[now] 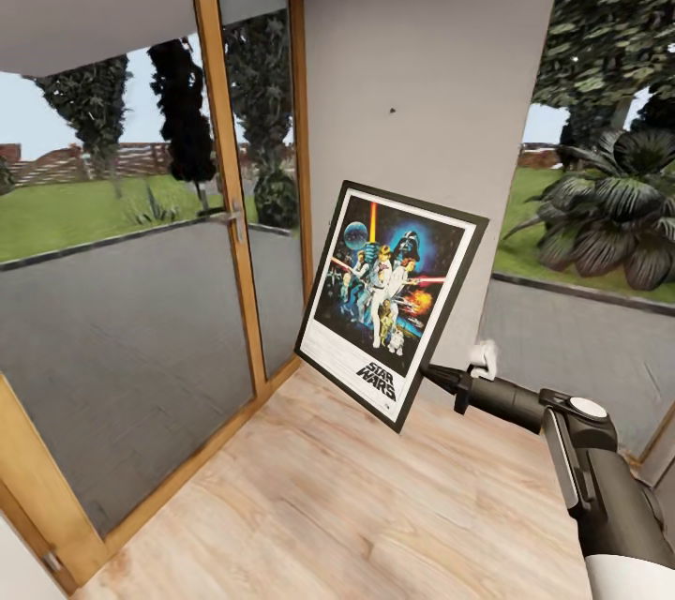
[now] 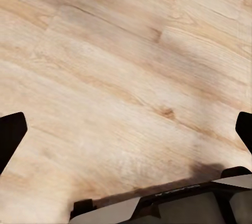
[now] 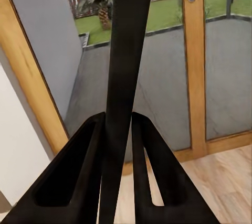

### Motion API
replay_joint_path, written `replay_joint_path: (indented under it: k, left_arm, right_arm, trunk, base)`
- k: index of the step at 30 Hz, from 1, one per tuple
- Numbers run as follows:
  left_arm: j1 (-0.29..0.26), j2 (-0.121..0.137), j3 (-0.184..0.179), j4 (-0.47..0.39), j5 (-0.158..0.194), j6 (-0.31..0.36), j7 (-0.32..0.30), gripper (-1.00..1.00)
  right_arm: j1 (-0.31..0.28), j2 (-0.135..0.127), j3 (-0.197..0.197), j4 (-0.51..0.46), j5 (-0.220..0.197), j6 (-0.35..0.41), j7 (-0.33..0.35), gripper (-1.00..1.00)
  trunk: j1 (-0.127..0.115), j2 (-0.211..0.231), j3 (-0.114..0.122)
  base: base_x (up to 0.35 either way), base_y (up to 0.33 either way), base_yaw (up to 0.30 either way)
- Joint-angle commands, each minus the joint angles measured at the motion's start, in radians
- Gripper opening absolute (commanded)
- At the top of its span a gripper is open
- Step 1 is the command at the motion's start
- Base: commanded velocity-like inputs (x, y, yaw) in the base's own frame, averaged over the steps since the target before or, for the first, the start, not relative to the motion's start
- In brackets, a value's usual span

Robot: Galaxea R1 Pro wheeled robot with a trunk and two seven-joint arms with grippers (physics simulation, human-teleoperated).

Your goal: Pick up the poster from the kitchen countertop and hang it on one of the wall nails in the kitchen.

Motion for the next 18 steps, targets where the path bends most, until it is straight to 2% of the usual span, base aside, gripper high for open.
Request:
replay_joint_path:
  k: [1, 7, 18]
  left_arm:
    - [0.000, 0.000, 0.002, 0.000, 0.000, -0.002, -0.005, 1.00]
    - [0.000, 0.000, 0.002, 0.000, 0.000, -0.002, -0.005, 1.00]
    - [0.000, 0.000, 0.002, 0.000, 0.000, -0.002, -0.004, 1.00]
  right_arm:
    - [0.000, 0.000, -0.001, -0.001, -0.001, 0.011, 0.006, -1.00]
    - [0.000, 0.000, -0.001, 0.000, -0.001, 0.011, 0.006, -1.00]
    - [0.000, 0.000, -0.001, -0.001, -0.001, 0.011, 0.006, -1.00]
  trunk:
    - [0.001, 0.000, 0.000]
    - [0.001, 0.000, 0.000]
    - [0.001, 0.000, 0.002]
  base:
    - [0.244, 0.273, 0.000]
    - [0.244, 0.273, -0.048]
    - [0.244, 0.273, -0.268]
